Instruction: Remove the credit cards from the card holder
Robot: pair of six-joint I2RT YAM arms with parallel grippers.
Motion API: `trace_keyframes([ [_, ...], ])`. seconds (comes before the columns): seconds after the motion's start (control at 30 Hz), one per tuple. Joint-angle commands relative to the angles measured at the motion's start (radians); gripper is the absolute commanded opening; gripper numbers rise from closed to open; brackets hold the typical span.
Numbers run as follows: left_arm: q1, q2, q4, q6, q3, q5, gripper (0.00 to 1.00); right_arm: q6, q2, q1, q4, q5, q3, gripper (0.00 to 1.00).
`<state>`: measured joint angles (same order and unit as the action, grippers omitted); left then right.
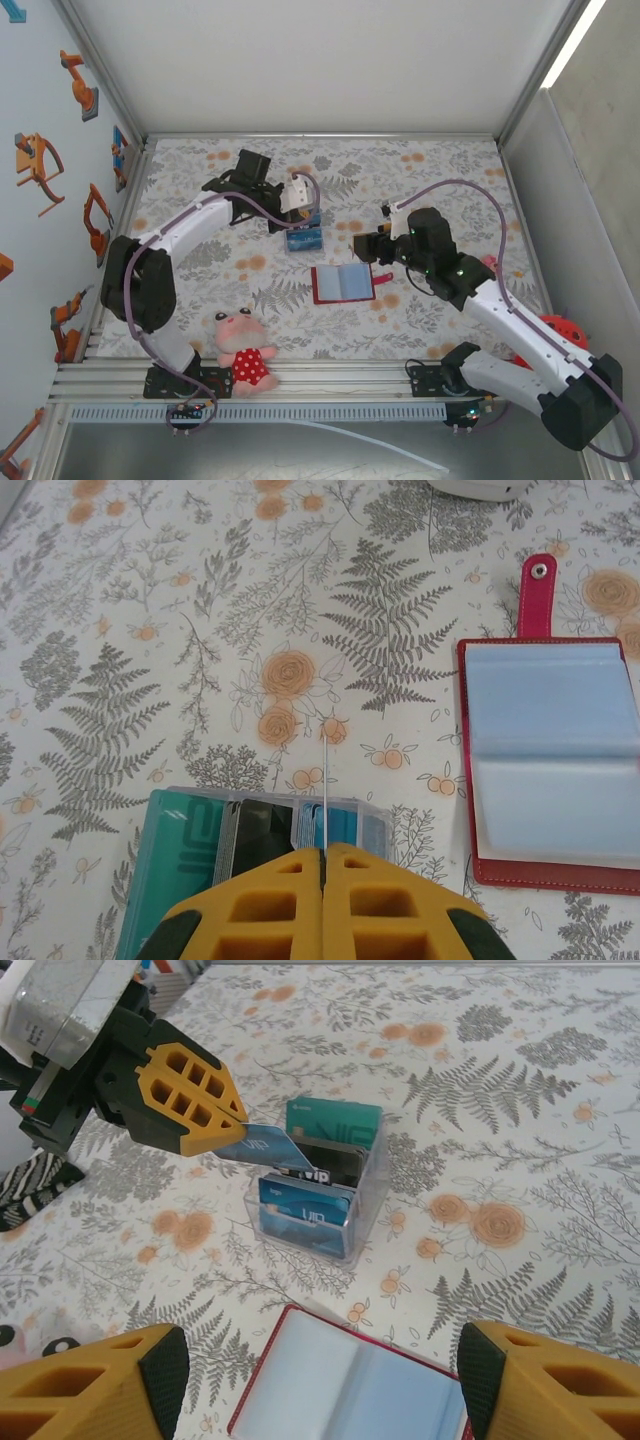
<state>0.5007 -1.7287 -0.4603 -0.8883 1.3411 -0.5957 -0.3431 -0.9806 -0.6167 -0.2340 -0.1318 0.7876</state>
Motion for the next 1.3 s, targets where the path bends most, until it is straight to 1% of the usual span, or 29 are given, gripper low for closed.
trace_keyframes([
  [0.0, -0.003, -0.033, -0.061, -0.062, 0.050, -0.033, 0.00, -0.033, -0.021, 0.000, -0.027, 0.052, 0.036, 0.72],
  [0.33, -0.005, -0.116, -0.092, -0.047, 0.094, -0.024, 0.00, -0.047, -0.067, 0.000, -0.057, 0.054, 0.064, 0.72],
  [0.73, -0.008, -0.185, -0.123, -0.027, 0.134, 0.007, 0.00, -0.048, -0.068, 0.000, -0.057, 0.064, 0.061, 0.72],
  [1.27, -0.008, -0.245, -0.183, -0.042, 0.188, 0.010, 0.06, -0.048, -0.074, 0.000, -0.058, 0.058, 0.062, 0.72],
])
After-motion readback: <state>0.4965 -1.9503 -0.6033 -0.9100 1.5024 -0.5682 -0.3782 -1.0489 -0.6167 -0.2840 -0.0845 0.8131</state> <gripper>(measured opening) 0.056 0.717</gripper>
